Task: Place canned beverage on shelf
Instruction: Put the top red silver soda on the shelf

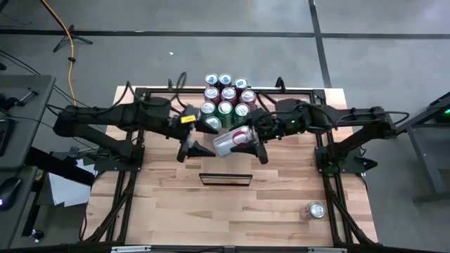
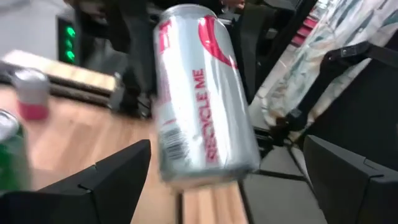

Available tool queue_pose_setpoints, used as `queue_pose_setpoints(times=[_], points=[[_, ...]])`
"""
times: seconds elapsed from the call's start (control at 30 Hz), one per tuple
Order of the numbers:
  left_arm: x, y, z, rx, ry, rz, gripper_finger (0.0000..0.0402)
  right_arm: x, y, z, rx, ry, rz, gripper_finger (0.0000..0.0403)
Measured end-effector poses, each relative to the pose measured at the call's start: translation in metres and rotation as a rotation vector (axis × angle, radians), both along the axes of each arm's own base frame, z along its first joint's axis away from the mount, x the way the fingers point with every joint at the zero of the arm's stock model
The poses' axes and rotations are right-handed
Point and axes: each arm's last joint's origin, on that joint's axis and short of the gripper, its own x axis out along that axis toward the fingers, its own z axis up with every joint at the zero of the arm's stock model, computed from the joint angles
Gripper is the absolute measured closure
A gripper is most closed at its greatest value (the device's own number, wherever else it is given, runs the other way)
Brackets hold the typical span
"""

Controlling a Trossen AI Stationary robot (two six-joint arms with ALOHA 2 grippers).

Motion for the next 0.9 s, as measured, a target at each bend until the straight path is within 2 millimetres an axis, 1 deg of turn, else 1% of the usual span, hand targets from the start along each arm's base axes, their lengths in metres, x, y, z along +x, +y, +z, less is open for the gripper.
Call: queue_pose_setpoints(times=[0.2, 0.3, 0.47, 0.6, 0.67, 0.73, 0.9], points=[[0.016, -0.002, -0.014, -0.048, 0.069, -0.036, 0.0045, 0.017, 0.003, -0.015, -0.018, 0.044, 0.031, 0.0114], [0.021, -0.004, -0.021, -0.063, 0.108, -0.061, 0.0044, 0.022, 0.004, -0.02, -0.039, 0.049, 0.044, 0.0114], [0.027, -0.006, -0.033, -0.089, 0.188, -0.128, 0.0046, 0.025, 0.005, -0.014, -0.076, 0.012, 0.056, 0.0114], [0.031, -0.007, -0.037, -0.089, 0.203, -0.13, 0.0052, 0.024, 0.006, -0.009, -0.094, -0.018, 0.062, 0.0114], [0.033, -0.007, -0.037, -0.084, 0.198, -0.121, 0.0065, 0.024, 0.006, -0.01, -0.095, -0.008, 0.063, 0.0114], [0.033, -0.006, -0.038, -0.069, 0.199, -0.109, 0.0088, 0.024, 0.006, -0.011, -0.094, 0.007, 0.066, 0.0114], [0.033, -0.006, -0.037, -0.036, 0.189, -0.103, 0.0165, 0.024, 0.006, -0.013, -0.1, 0.015, 0.079, 0.0114]])
